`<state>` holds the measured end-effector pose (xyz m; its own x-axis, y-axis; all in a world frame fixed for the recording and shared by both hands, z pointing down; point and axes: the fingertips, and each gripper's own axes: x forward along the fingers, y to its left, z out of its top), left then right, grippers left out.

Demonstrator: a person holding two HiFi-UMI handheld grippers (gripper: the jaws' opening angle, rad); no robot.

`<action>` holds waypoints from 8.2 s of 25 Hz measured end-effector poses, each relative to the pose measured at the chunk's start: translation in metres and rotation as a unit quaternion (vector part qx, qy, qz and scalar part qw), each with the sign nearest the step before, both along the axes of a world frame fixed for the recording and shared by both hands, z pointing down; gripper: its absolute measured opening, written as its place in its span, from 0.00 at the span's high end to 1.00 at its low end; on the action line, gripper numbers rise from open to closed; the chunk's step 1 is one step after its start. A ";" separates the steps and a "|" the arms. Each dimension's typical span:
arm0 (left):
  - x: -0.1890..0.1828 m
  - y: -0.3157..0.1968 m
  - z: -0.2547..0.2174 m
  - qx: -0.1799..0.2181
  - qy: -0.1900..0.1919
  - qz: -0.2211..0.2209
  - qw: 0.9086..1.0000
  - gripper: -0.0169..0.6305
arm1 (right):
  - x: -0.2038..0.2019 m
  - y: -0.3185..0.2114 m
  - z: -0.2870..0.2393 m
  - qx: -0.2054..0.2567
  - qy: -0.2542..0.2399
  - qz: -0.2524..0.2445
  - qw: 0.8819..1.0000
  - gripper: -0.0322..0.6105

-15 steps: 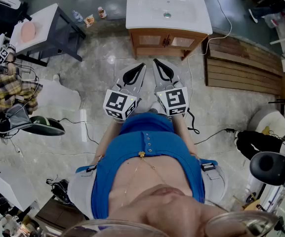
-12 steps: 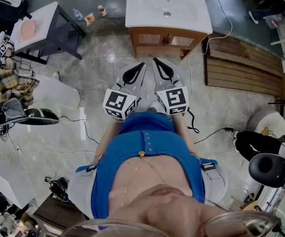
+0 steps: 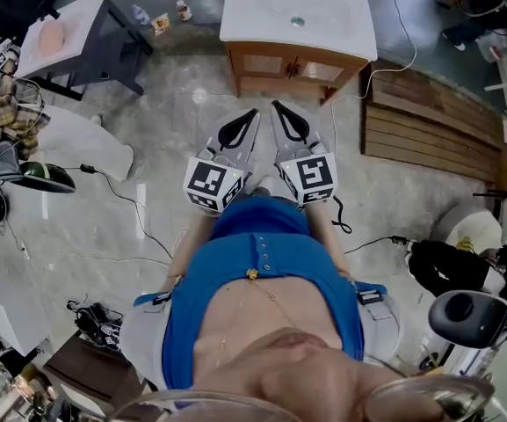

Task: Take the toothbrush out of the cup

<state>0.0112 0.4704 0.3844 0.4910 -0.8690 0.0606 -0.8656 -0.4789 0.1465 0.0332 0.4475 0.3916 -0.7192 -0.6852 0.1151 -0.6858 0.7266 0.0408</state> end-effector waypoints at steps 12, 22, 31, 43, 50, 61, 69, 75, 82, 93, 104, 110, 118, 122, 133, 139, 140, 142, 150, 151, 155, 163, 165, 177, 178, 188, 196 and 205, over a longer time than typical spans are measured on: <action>-0.006 -0.040 0.005 -0.006 0.006 0.017 1.000 0.97 | -0.007 -0.032 0.005 -0.005 -0.008 0.008 1.000 0.95; -0.016 -0.124 -0.002 -0.007 0.024 0.058 0.998 0.97 | -0.020 -0.107 -0.001 0.000 0.000 0.038 0.999 0.95; -0.042 -0.179 0.000 -0.007 0.028 0.079 0.996 0.97 | -0.046 -0.165 0.001 0.002 0.004 0.052 0.999 0.95; -0.075 -0.215 0.004 -0.012 0.025 0.105 0.994 0.97 | -0.082 -0.206 0.007 -0.005 -0.004 0.072 0.997 0.95; -0.086 -0.224 0.009 -0.021 0.028 0.104 0.994 0.97 | -0.090 -0.215 0.014 -0.018 -0.004 0.076 0.997 0.95; -0.095 -0.260 0.015 -0.028 0.026 0.074 0.997 0.97 | -0.095 -0.258 0.019 -0.019 -0.008 0.058 0.998 0.95; -0.077 -0.324 0.018 -0.034 0.025 0.066 0.997 0.97 | -0.081 -0.320 0.024 -0.025 -0.001 0.038 0.999 0.95; -0.056 -0.377 0.012 -0.031 0.020 0.057 0.998 0.97 | -0.062 -0.373 0.017 -0.020 -0.001 0.021 1.000 0.95; -0.026 -0.430 0.009 -0.027 0.012 0.040 0.999 0.97 | -0.032 -0.427 0.012 -0.015 -0.005 0.004 1.000 0.95; 0.001 -0.484 0.013 -0.020 -0.002 -0.014 1.000 0.97 | 0.004 -0.478 0.011 -0.012 -0.009 -0.029 0.999 0.95; -0.024 -0.504 0.022 -0.035 -0.003 -0.055 0.998 0.97 | -0.007 -0.493 0.020 -0.021 -0.011 -0.053 0.998 0.95; -0.035 -0.520 0.023 -0.036 0.001 -0.042 0.998 0.97 | -0.014 -0.504 0.023 -0.023 -0.005 -0.039 0.999 0.95; -0.055 -0.554 0.027 -0.039 0.005 -0.015 0.999 0.97 | -0.036 -0.532 0.025 -0.020 0.008 -0.023 0.999 0.95; -0.069 -0.569 0.032 -0.042 0.011 -0.001 0.999 0.97 | -0.053 -0.547 0.030 -0.026 0.014 -0.014 0.999 0.95; -0.113 -0.603 0.059 -0.057 -0.001 0.030 0.998 0.97 | -0.088 -0.579 0.045 -0.037 0.017 0.029 0.999 0.95; -0.135 -0.620 0.083 -0.073 -0.014 0.042 0.996 0.97 | -0.091 -0.585 0.059 -0.050 0.023 0.064 0.996 0.95; -0.138 -0.623 0.086 -0.076 -0.014 0.043 0.996 0.97 | -0.091 -0.585 0.061 -0.052 0.025 0.069 0.996 0.95; -0.143 -0.629 0.092 -0.083 -0.013 0.043 0.996 0.97 | -0.087 -0.585 0.064 -0.057 0.029 0.081 0.995 0.95; -0.156 -0.650 0.113 -0.102 -0.020 0.037 0.994 0.96 | -0.066 -0.584 0.071 -0.073 0.044 0.117 0.989 0.95; -0.158 -0.652 0.117 -0.105 -0.022 0.036 0.994 0.96 | -0.063 -0.585 0.073 -0.076 0.045 0.120 0.989 0.95; -0.160 -0.663 0.132 -0.111 -0.035 0.028 0.993 0.96 | -0.048 -0.585 0.077 -0.084 0.052 0.132 0.986 0.95; -0.151 -0.671 0.158 -0.127 -0.087 0.023 0.988 0.93 | -0.012 -0.579 0.077 -0.092 0.056 0.146 0.983 0.95; -0.151 -0.674 0.166 -0.129 -0.111 0.025 0.985 0.90 | -0.004 -0.579 0.076 -0.093 0.055 0.149 0.983 0.95; -0.160 -0.701 0.228 -0.134 -0.286 0.016 0.949 0.79 | 0.044 -0.578 0.078 -0.099 0.053 0.186 0.976 0.95; -0.161 -0.703 0.230 -0.135 -0.288 0.013 0.948 0.79 | 0.047 -0.578 0.078 -0.099 0.053 0.188 0.976 0.95; -0.166 -0.712 0.226 -0.124 -0.283 -0.018 0.951 0.89 | 0.064 -0.583 0.079 -0.100 0.054 0.191 0.975 0.95; -0.166 -0.702 0.183 -0.093 -0.254 -0.047 0.962 0.90 | 0.061 -0.589 0.073 -0.091 0.047 0.163 0.981 0.95; -0.174 -0.684 0.126 -0.067 -0.196 -0.101 0.973 0.90 | 0.063 -0.597 0.062 -0.080 0.036 0.128 0.988 0.95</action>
<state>-0.1625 -0.2133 0.5103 0.2278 -0.9168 0.3280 -0.9417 -0.2931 -0.1653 0.0966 -0.1492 0.4540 -0.5113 -0.8123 0.2808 -0.8470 0.5315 -0.0047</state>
